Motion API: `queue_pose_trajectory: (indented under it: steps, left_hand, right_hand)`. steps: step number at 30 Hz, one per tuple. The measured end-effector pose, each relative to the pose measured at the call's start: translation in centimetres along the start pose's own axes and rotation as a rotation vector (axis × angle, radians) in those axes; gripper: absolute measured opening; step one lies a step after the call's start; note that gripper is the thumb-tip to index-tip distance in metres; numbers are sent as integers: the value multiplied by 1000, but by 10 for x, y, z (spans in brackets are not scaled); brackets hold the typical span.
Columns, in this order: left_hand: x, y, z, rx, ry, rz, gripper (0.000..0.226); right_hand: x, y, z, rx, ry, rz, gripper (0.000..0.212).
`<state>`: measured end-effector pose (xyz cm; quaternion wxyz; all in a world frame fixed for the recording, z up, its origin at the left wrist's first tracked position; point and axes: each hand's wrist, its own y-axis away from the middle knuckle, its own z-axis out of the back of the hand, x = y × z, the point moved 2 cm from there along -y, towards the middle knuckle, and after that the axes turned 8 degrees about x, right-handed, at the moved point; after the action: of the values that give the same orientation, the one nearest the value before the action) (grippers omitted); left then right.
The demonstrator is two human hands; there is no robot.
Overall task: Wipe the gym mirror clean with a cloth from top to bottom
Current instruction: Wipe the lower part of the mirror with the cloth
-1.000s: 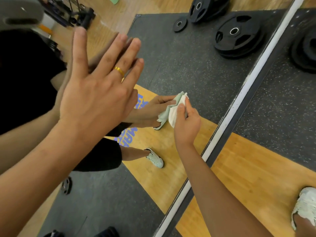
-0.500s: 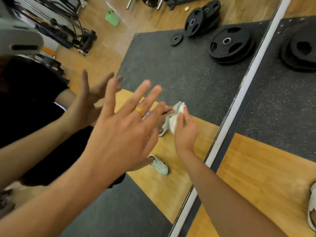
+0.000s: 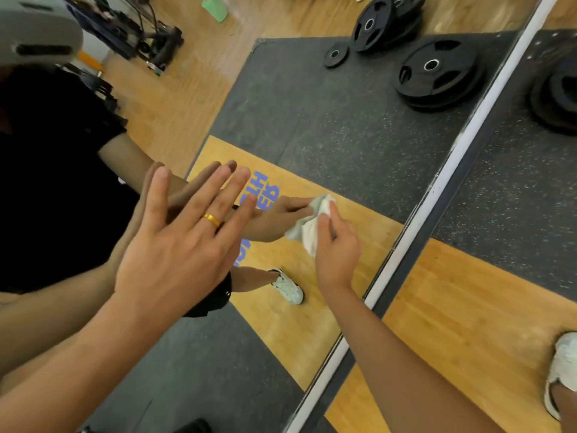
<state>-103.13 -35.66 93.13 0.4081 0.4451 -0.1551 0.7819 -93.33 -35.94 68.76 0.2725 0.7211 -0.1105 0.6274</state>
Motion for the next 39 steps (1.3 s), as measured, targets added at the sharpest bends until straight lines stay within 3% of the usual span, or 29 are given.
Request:
queue_pose_trajectory:
  steps: [2,4,9,11,15,17,21,27,29,32,34,39]
  left_hand:
    - [1,0,0,4,5,3,49]
    - [2,0,-1,8,0,10,50]
    - [-1,1,-4,7,-29,0,49]
    - [1,2,-5,19,-53,-12,50]
    - [2,2,-5,50,-66,-12,52]
    - [2,1,-4,50,-67,-13,52]
    - [1,1,-5,44,-84,-10,53]
    - [4,0,-6,99,-58,-13,51]
    - [3,0,-4,90,-48,-13,51]
    - [2,-3,-1,99,-31,-12,59]
    - [3,-3,-1,114,-27,-6,60]
    - [6,-2,-1,124,-22,-11,55]
  right_hand:
    - [-13,-12,1,-65,-34,-169,37]
    - [-5,-5,-5,-75,-61,-184,37]
    - [26,49,-17,87,-117,152,41]
    - [18,48,-19,83,-87,172,40]
    - [-14,24,-16,-91,-96,-212,36]
    - [-15,23,-19,-116,-144,-302,36]
    - [36,31,-15,-60,-236,-31,36]
    - [107,-6,-17,-126,-197,368,32]
    - [87,-11,-15,-135,-151,315,34]
    - [34,-25,-8,-184,-124,24,39]
    - [13,-29,-2,-156,-92,-72,38]
    - [25,-14,-3,-74,-160,2,38]
